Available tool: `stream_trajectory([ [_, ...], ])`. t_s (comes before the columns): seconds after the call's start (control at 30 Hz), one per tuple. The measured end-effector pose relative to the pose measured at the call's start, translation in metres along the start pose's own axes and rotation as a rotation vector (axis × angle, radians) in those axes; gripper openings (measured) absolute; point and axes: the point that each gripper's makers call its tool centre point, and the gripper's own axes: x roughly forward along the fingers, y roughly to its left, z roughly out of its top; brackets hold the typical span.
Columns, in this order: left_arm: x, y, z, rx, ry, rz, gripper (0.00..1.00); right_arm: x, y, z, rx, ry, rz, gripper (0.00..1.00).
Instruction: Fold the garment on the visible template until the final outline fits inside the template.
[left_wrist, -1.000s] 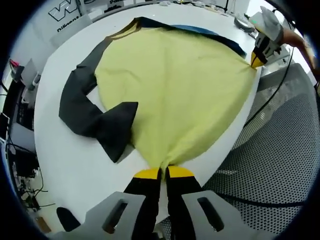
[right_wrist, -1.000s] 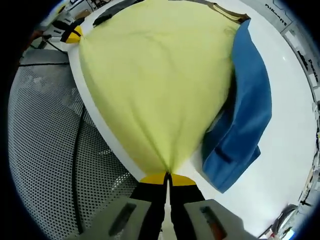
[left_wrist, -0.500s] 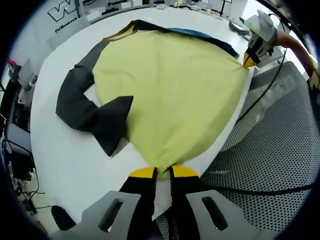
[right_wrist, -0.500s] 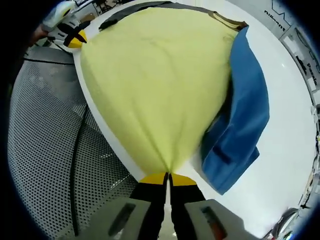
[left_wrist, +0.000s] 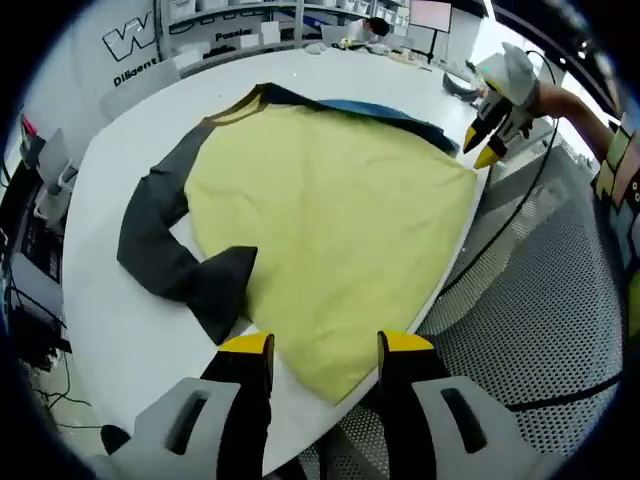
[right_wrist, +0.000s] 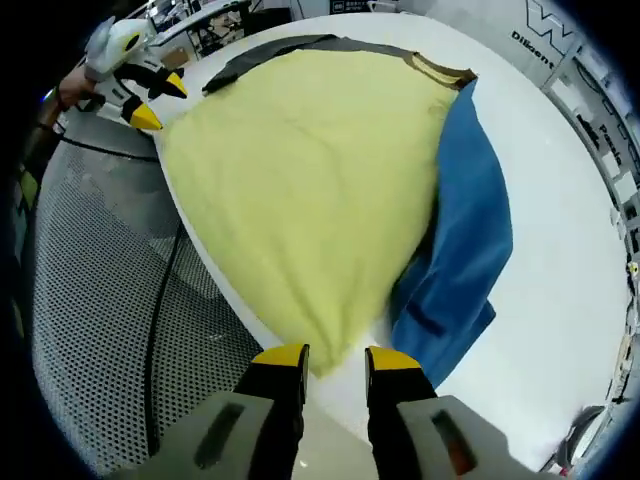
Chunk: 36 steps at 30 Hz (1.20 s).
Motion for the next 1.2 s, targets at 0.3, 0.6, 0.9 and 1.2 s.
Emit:
stream_trajectory([
  [0.3, -0.006, 0.005, -0.01, -0.004, 0.046, 0.023, 0.39, -0.007, -0.002, -0.026, 0.011, 0.094, 0.023, 0.2],
  [0.6, -0.014, 0.013, -0.024, -0.021, 0.11, 0.074, 0.37, -0.016, 0.004, -0.056, 0.028, 0.204, 0.054, 0.17],
  [0.9, -0.022, 0.006, -0.035, -0.015, 0.124, -0.004, 0.36, -0.019, 0.001, -0.065, 0.025, 0.178, 0.038, 0.13],
  [1.2, -0.042, -0.007, 0.01, 0.015, -0.124, -0.027, 0.35, -0.058, -0.034, -0.032, 0.122, -0.061, -0.109, 0.0],
])
